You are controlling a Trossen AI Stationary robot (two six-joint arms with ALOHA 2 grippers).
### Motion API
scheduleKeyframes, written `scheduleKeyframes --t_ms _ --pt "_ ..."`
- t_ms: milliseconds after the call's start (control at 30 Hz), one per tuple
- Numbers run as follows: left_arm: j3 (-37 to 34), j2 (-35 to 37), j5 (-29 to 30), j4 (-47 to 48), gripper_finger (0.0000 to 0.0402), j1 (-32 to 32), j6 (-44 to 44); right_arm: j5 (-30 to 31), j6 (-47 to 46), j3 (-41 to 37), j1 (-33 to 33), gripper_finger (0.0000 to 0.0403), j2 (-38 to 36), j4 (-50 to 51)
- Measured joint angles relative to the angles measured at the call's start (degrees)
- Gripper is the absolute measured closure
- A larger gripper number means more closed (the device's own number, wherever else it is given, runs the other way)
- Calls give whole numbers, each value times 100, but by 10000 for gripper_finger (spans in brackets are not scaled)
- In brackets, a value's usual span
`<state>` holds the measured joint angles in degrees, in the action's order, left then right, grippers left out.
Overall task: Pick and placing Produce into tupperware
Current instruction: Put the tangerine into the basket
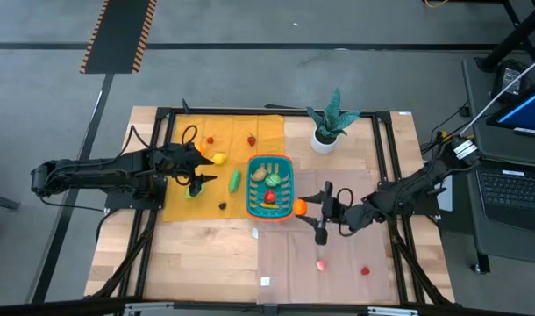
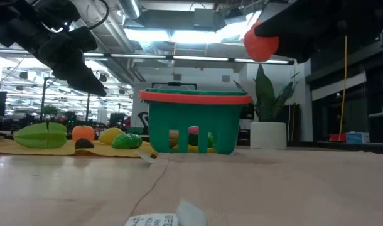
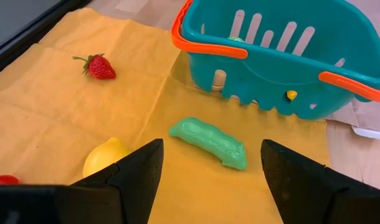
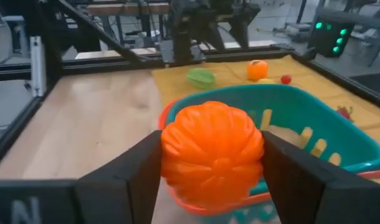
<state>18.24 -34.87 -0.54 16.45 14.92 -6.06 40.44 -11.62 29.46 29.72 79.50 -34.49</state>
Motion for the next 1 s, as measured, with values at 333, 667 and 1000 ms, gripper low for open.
scheduleKeyframes --t_ms 333,667,1000 --pt "0 0 0 -22 140 0 11 -408 536 -289 -496 165 -11 -647" --pt "0 0 0 -24 140 2 13 -754 741 -291 -912 165 -11 -1118" --pt "0 2 2 -93 140 2 61 -1553 636 140 -1636 165 456 -1061"
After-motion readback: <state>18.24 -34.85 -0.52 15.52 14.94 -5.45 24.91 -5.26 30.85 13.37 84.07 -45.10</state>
